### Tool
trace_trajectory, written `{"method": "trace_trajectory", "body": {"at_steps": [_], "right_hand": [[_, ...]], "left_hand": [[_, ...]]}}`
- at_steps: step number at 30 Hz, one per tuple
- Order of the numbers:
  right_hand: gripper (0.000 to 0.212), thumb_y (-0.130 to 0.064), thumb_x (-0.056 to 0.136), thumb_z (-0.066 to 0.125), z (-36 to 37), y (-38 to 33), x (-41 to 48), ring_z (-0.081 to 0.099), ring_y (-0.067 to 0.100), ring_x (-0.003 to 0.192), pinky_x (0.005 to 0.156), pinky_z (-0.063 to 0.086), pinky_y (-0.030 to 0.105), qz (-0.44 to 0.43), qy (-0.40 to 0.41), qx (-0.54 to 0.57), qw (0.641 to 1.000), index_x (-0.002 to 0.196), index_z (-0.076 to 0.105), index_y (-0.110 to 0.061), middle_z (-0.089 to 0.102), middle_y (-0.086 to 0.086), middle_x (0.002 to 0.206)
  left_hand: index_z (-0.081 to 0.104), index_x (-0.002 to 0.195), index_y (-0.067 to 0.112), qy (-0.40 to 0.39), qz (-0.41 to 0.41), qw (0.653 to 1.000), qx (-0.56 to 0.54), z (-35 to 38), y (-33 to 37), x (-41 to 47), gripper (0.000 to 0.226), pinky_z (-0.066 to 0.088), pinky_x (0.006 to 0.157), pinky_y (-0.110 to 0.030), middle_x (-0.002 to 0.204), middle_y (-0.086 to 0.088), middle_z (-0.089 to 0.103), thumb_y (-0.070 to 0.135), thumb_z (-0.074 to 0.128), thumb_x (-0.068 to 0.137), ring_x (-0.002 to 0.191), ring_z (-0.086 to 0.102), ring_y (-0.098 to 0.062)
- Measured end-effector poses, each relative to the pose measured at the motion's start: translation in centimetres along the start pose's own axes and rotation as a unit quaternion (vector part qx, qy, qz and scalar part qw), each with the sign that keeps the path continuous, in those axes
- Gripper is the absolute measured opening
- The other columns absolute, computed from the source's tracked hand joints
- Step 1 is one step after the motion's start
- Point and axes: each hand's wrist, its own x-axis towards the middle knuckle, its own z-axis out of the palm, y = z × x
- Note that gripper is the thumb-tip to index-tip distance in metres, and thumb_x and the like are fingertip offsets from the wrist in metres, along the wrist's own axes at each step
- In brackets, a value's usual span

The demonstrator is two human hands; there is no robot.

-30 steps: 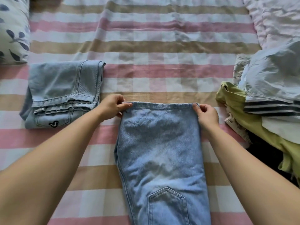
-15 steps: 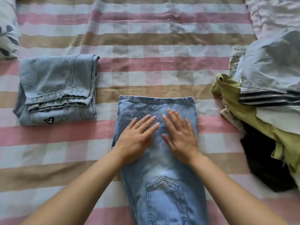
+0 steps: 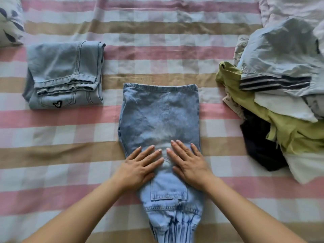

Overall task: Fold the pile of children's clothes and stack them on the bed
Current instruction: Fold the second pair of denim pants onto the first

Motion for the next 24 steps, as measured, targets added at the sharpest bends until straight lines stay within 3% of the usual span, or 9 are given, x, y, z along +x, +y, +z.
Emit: {"method": "trace_trajectory", "body": {"at_steps": [2,4,7,11,14,16,17,20,24], "right_hand": [[0.055,-0.044,0.098,0.025,0.5,0.5,-1.1,-0.007,0.019,0.143,0.113,-0.01,0.04,0.046,-0.036,0.042,0.997,0.147,0.007,-0.029,-0.005,-0.002,0.155],[0.051,-0.041,0.097,0.029,-0.4,0.5,-2.9,0.008,0.021,0.144,0.115,0.002,0.041,0.016,-0.009,0.067,0.998,0.146,0.025,-0.024,0.013,0.003,0.155],[0.041,-0.029,0.093,0.037,0.0,0.3,-7.9,0.048,0.028,0.126,0.104,0.039,0.045,-0.064,0.101,0.128,0.985,0.123,0.06,-0.014,0.055,0.009,0.132],[0.039,-0.024,0.091,0.038,3.3,-0.9,-13.1,0.036,0.024,0.132,0.105,0.031,0.043,-0.128,0.134,0.161,0.969,0.128,0.047,-0.017,0.05,0.01,0.136],[0.07,-0.023,0.068,0.065,5.2,-1.0,-13.8,0.031,0.026,0.136,0.108,0.026,0.042,-0.145,0.095,0.101,0.98,0.133,0.039,-0.018,0.044,0.01,0.141],[0.074,-0.021,0.066,0.074,5.8,-0.7,-13.2,0.042,0.027,0.13,0.107,0.021,0.039,-0.136,0.11,0.067,0.982,0.131,0.039,-0.02,0.05,0.009,0.136],[0.064,-0.017,0.072,0.069,6.0,-0.6,-12.9,0.047,0.027,0.126,0.108,0.02,0.038,-0.133,0.135,0.059,0.98,0.129,0.04,-0.021,0.055,0.008,0.132],[0.041,-0.012,0.083,0.047,6.1,-0.9,-11.7,0.046,0.022,0.12,0.106,0.021,0.038,-0.117,0.204,0.066,0.97,0.123,0.043,-0.021,0.064,0.007,0.12],[0.035,-0.029,0.084,0.059,5.1,-1.3,-10.6,0.05,0.019,0.113,0.102,0.03,0.045,-0.055,0.241,0.184,0.951,0.115,0.045,-0.019,0.067,0.008,0.11]], "left_hand": [[0.034,0.14,0.034,-0.027,-0.05,0.998,-0.031,0.5,0.3,-1.0,0.049,0.015,0.114,-0.043,0.149,0.005,0.028,0.046,0.024,0.093,0.138,0.029,-0.022],[0.035,0.141,0.027,-0.016,-0.035,0.996,-0.077,0.3,0.6,-2.1,0.05,0.013,0.112,-0.05,0.15,0.001,0.027,0.043,0.023,0.095,0.138,0.027,-0.027],[0.054,0.13,0.013,0.053,0.06,0.992,-0.096,1.1,2.5,-5.5,0.048,0.037,0.103,-0.05,0.137,-0.008,0.05,0.033,0.024,0.098,0.127,0.045,-0.03],[0.044,0.136,0.011,0.094,0.054,0.986,-0.124,3.8,6.0,-9.0,0.056,0.029,0.107,-0.043,0.14,-0.01,0.044,0.022,0.044,0.081,0.13,0.041,-0.032],[0.036,0.136,0.013,0.108,0.016,0.987,-0.116,5.1,7.1,-9.0,0.06,0.031,0.107,-0.044,0.138,-0.01,0.047,0.03,0.051,0.08,0.128,0.043,-0.033],[0.047,0.131,0.011,0.123,0.003,0.985,-0.124,5.3,7.1,-8.3,0.058,0.044,0.1,-0.046,0.132,-0.013,0.054,0.024,0.064,0.077,0.121,0.051,-0.035],[0.055,0.126,0.007,0.128,-0.002,0.983,-0.133,5.4,7.0,-8.0,0.056,0.047,0.094,-0.051,0.128,-0.015,0.057,0.02,0.071,0.074,0.117,0.054,-0.037],[0.065,0.112,0.0,0.176,-0.009,0.969,-0.171,5.3,6.7,-7.3,0.04,0.052,0.087,-0.049,0.118,-0.019,0.063,0.029,0.056,0.085,0.107,0.06,-0.038],[0.063,0.099,-0.002,0.254,-0.095,0.915,-0.298,4.4,6.9,-6.7,0.052,0.046,0.081,-0.034,0.096,-0.016,0.069,0.045,0.041,0.093,0.089,0.065,-0.027]]}}
